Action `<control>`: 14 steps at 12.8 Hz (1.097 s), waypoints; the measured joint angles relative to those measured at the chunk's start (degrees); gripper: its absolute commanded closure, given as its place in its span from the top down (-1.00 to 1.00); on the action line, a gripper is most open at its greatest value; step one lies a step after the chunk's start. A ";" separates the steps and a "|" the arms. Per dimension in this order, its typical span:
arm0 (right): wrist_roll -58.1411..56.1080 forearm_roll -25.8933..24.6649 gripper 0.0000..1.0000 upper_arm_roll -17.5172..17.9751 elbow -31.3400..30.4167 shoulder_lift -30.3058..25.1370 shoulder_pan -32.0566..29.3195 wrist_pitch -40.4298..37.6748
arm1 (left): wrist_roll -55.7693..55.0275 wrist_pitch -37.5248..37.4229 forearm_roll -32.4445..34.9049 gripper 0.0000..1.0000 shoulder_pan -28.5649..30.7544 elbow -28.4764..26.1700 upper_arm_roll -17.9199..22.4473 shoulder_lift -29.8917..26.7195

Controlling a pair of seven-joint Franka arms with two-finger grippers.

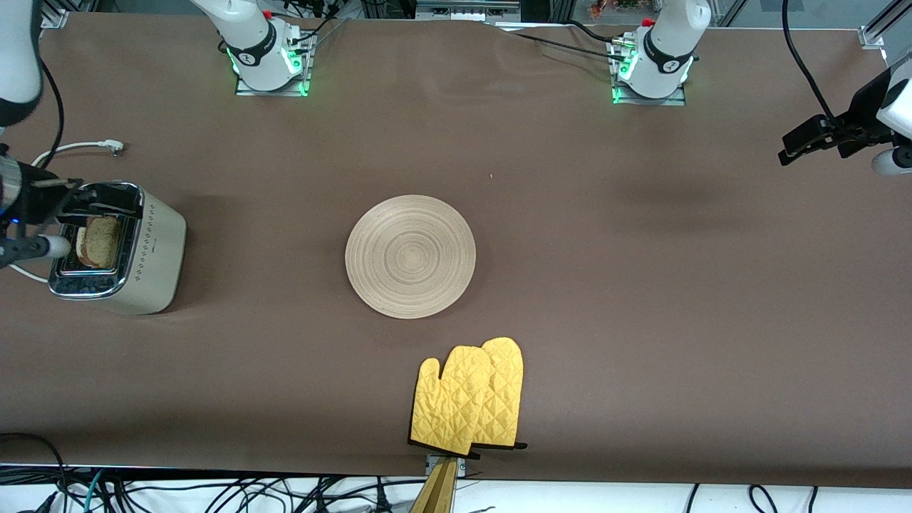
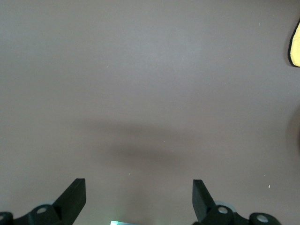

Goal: Move plate and put bread in toaster
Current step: 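Raise the right gripper up out of the toaster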

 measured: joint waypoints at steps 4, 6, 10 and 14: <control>0.32 -3.03 1.00 2.31 -14.55 -9.31 -0.23 9.91 | 0.00 0.00 0.00 1.00 -0.01 0.01 0.00 0.00; -5.76 -4.64 1.00 2.72 -17.99 -12.76 -0.41 10.09 | 0.00 0.00 -0.02 1.00 -0.04 0.01 -0.28 0.01; -3.50 -6.49 1.00 2.83 -18.63 -14.15 -1.01 10.12 | 0.00 0.00 -0.02 1.00 -0.07 0.01 -1.09 0.01; 8.65 -4.34 1.00 3.26 -18.86 -14.15 -1.01 9.02 | -0.06 -0.43 -0.02 1.00 -0.07 0.01 -1.08 0.01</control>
